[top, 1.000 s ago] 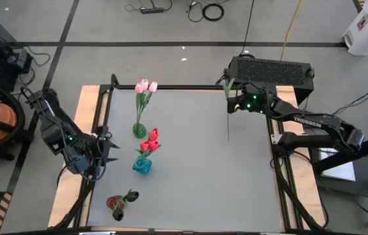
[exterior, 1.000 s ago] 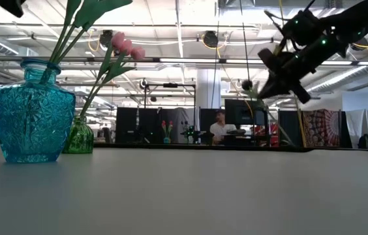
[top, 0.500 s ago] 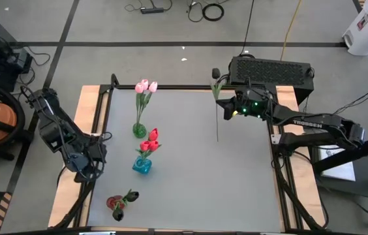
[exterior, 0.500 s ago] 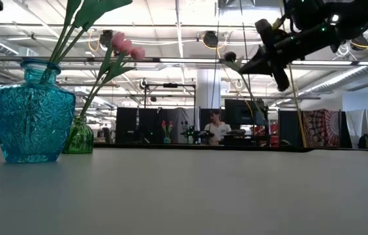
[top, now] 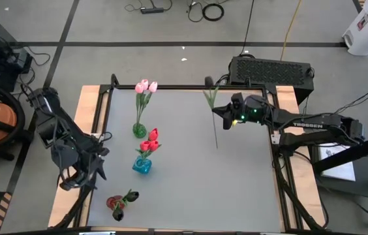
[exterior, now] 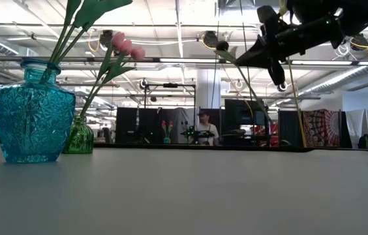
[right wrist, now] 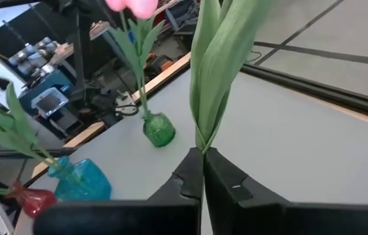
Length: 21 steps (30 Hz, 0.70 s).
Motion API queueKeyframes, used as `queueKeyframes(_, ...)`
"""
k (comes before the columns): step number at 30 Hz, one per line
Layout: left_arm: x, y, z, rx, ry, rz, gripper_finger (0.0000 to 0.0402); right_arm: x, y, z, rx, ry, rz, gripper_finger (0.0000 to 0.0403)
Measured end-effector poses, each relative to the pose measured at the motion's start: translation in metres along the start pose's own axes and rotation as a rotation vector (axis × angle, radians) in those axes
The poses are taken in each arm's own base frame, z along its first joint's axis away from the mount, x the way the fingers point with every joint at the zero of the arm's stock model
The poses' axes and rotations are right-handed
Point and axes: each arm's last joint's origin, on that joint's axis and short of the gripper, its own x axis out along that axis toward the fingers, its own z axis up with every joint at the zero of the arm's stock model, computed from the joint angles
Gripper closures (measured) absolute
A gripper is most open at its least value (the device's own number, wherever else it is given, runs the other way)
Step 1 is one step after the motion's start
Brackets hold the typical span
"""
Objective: Sort flowers into vase by color
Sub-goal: Put the black flower into the red vase
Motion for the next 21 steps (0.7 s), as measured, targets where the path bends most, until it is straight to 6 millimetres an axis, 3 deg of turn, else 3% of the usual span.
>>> queueKeyframes(10,-0.023,0.013,-0.013,0.003,-0.052,0.223,0.0194,0.0,0.013,0.004,-0.041,-0.073,0.088,0.0403)
queueKeyframes(21,-0.051,0.021,-0.023,0.046,-0.2,0.293,0.0194,-0.002,0.026,0.014,-0.079,-0.16,0.162,0.0403)
